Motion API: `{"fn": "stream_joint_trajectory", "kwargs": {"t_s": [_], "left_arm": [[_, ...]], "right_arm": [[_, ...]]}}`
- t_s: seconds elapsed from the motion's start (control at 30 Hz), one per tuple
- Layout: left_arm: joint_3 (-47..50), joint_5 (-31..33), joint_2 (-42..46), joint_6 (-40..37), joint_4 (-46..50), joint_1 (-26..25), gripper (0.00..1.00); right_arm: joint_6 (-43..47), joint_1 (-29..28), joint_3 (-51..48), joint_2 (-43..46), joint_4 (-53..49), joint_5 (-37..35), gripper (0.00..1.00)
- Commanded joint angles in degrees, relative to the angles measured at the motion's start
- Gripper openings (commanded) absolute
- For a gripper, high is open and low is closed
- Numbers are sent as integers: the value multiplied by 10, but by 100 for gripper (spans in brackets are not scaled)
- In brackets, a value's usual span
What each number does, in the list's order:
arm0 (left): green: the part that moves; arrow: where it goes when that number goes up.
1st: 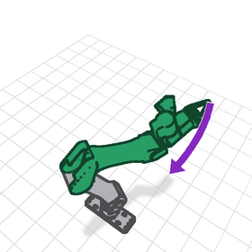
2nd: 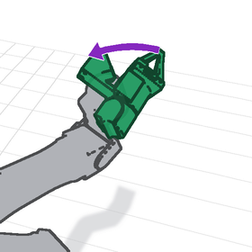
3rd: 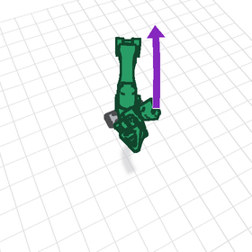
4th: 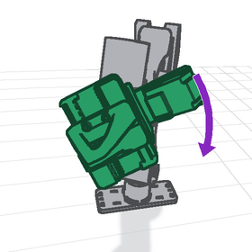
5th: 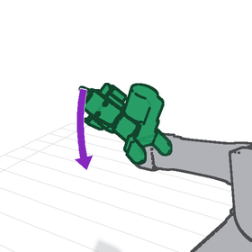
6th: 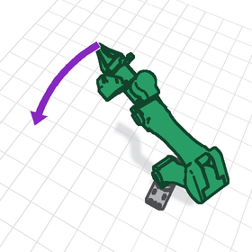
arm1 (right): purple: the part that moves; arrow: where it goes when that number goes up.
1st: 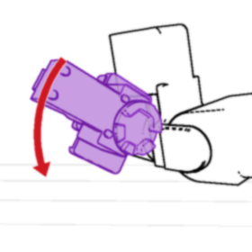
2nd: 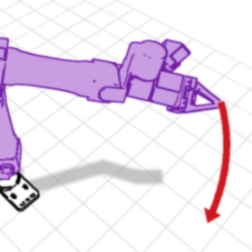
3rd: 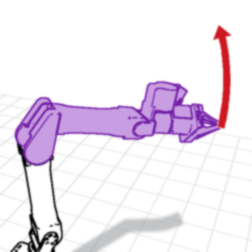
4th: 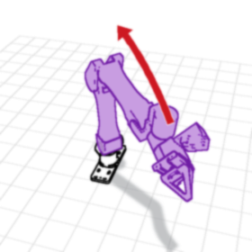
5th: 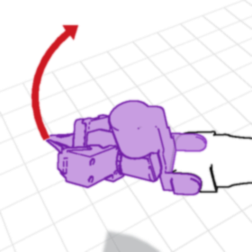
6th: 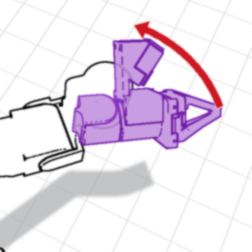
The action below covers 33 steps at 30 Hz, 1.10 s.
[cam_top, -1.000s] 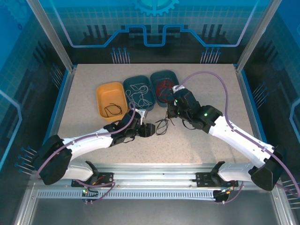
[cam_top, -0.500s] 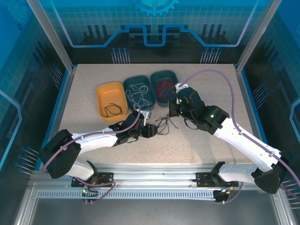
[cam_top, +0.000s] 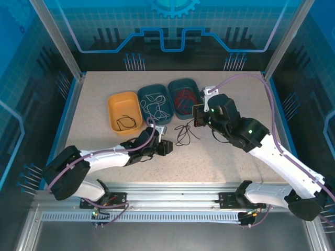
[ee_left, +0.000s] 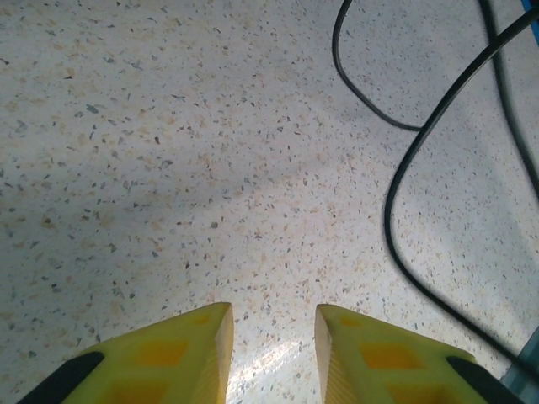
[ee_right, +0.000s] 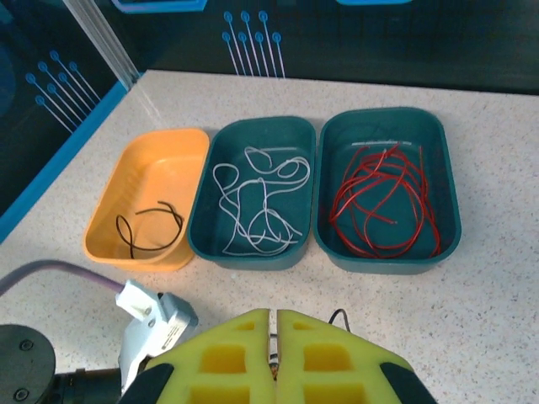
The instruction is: Untangle the cables
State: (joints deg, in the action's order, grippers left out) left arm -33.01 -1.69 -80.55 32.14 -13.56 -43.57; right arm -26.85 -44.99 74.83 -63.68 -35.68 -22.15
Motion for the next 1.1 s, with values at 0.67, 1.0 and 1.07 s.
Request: {"fn": "stream_joint_trajectory", "kwargs": {"t_s": [0.67, 1.0, 1.07], "left_arm": [[108, -52, 151, -390, -160, -96, 61], [116, 91, -40, -447, -467, -129, 58], [99, 102, -78, -452, -502, -130, 58]], "right_arm": [[6, -6, 36, -6, 0, -4, 0], [-16, -5, 48, -9, 4, 16, 0], [-18, -5, 51, -7, 5, 20, 0]]}}
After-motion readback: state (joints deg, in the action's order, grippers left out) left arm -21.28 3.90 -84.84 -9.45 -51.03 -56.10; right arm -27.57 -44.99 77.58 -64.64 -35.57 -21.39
